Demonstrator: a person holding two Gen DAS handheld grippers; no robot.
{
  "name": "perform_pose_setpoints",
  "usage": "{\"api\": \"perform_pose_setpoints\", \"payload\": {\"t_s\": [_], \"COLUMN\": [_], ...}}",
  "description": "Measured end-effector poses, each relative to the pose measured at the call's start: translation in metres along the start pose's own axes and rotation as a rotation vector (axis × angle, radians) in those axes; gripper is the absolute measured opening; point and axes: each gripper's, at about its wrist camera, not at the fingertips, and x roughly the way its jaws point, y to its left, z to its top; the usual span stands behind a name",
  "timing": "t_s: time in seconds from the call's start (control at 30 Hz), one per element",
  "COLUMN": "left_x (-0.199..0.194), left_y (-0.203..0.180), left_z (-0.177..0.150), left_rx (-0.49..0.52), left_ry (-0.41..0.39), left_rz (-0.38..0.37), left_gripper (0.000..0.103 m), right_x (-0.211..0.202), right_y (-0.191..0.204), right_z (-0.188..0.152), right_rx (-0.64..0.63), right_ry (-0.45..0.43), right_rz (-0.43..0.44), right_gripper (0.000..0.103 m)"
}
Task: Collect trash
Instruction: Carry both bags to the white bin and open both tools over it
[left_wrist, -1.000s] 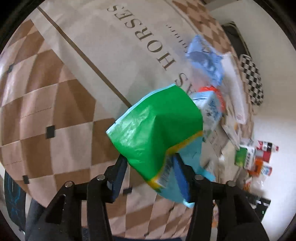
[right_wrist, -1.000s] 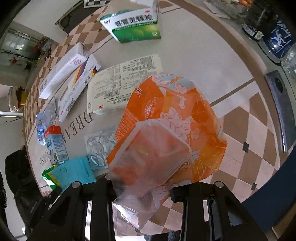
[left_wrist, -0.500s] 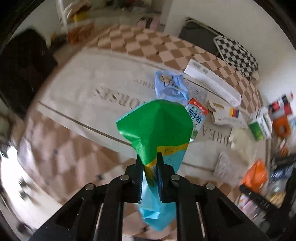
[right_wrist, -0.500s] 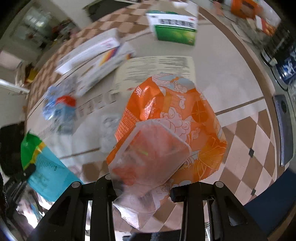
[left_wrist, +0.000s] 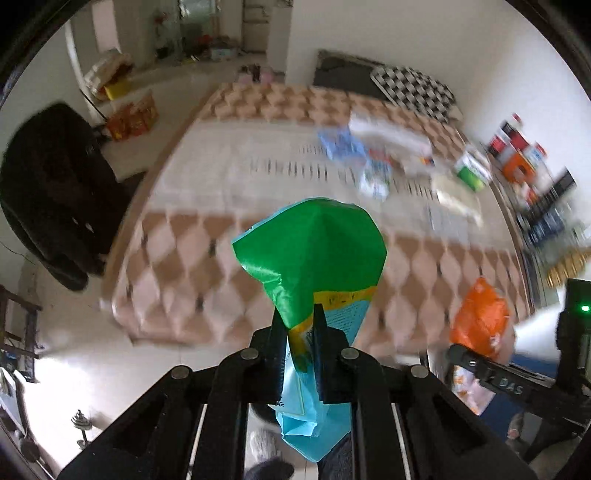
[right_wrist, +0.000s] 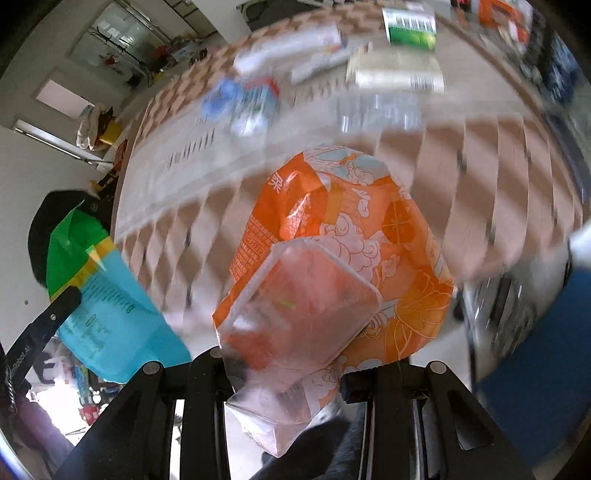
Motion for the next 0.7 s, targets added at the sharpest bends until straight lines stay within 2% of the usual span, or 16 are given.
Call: {"api": "perform_pose_setpoints", "payload": {"t_s": [0.17,0.27,0.33,0.5,0.6,0.7], "left_x": [0.042,0.099,0.138,0.274,0.352,0.413], "left_y": [0.029,0.04,0.043,0.051,0.047,0.039], "left_z": [-0.072,-0.108,-0.124,-0.163,-0.183,-0.202], "left_rx": [-0.02,-0.034,-0.044,-0.091,-0.081,-0.069], "left_ry": [0.165,0.274,0.33,0.456,0.526,0.594], "left_rz": [-0.062,-0.077,-0.077,-0.099,-0.113,-0.138], "left_gripper": [0.009,0.01,0.01,0.015,0.016,0.019], "right_x": [0.047,0.096,0.133,0.245,0.313,0.369], "right_y": [-0.014,-0.034,-0.047,-0.082,-0.103,-0.123], "right_z": [-0.083,-0.119,-0.13,-0.145,-0.151,-0.153], "right_rx": [0.053,0.09,0.102,0.108,0.12,0.128], "right_ry": [0.115,0.179,0.21,0.262,0.299,0.331], "right_rz": [-0.033,-0.059,-0.072,-0.093,-0.08,-0.047], "right_gripper": [0.035,0.034,0.035,0.035,0.035,0.035]}}
